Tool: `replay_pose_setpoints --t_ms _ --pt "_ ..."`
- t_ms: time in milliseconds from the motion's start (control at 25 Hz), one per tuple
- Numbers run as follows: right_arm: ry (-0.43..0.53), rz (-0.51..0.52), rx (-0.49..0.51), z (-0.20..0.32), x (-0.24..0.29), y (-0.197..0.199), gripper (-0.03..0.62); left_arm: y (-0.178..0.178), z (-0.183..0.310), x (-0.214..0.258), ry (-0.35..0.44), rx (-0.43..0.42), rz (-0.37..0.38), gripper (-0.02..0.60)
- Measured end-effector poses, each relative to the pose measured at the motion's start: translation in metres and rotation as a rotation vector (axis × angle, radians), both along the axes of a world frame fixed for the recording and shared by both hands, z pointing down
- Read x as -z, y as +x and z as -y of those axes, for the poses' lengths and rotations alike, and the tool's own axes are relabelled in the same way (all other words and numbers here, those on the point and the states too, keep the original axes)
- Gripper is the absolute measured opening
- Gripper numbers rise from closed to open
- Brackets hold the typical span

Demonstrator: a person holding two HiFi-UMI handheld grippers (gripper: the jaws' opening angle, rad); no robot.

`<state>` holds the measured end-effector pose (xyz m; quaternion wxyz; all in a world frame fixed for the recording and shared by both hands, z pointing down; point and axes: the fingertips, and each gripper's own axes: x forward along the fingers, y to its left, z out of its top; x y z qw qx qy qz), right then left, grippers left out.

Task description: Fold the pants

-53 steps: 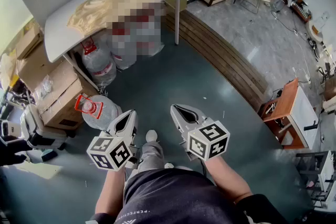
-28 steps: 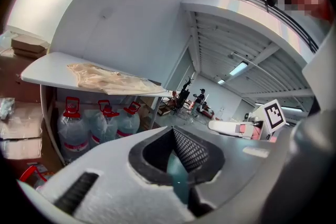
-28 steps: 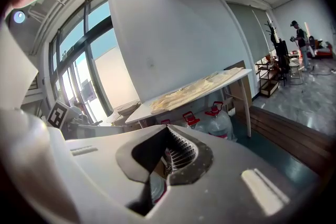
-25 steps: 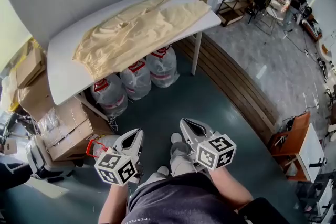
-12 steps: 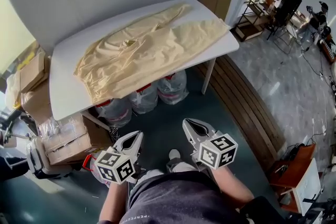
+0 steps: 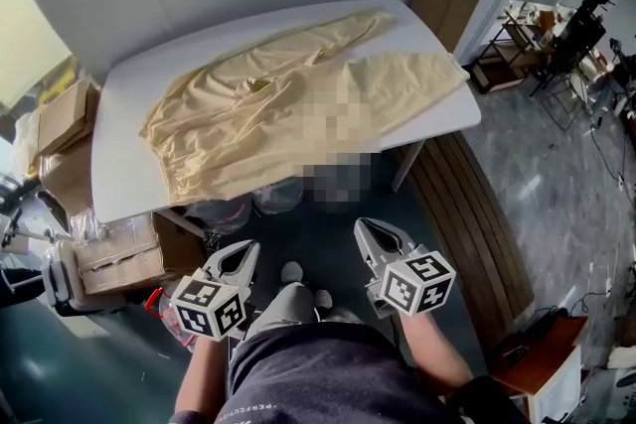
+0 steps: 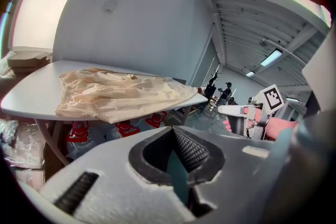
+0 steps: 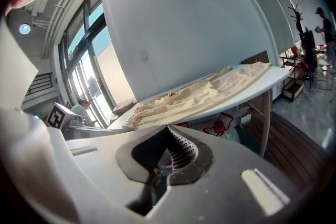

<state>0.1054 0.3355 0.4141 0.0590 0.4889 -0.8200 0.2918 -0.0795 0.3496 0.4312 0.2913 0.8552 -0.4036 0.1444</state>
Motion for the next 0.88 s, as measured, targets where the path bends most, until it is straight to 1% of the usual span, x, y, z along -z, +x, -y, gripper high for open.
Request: replay_pose_setpoints --t_ms 120,200,360,600,680,760,840,880 --pt "-0.022 -0.021 0.005 0.016 -0.006 0.004 -0.002 0.000 0.015 -0.007 -0.029 0.002 -0.007 -0.001" --pt "-0.029 -0.032 0.007 0.033 -0.008 0.004 -0.002 -0.005 0.030 -0.011 -0.038 -0.001 0.004 0.007" --pt "-0.025 -0.032 0.027 0.067 -0.006 -0.009 -0.002 -0.012 0.063 -0.018 -0.044 -0.020 0.033 0.026" --pt "-0.028 -0.064 0.057 0.115 -0.007 -0.026 -0.002 -0.025 0.106 -0.027 -0.069 -0.027 0.035 0.073" --pt "-0.030 -0.081 0.068 0.129 -0.008 -0.031 -0.002 -0.031 0.116 -0.029 -0.070 -0.031 0.052 0.084" --pt "-0.042 -0.076 0.094 0.139 -0.009 -0.039 0.000 -0.037 0.125 -0.029 -0.070 -0.043 0.068 0.092" --pt "-0.063 -0.063 0.126 0.148 -0.012 -0.049 0.053 -0.046 0.130 -0.030 -0.080 -0.050 0.077 0.100" --pt "-0.072 -0.063 0.134 0.151 -0.013 -0.053 0.054 -0.052 0.131 -0.032 -0.089 -0.051 0.086 0.101"
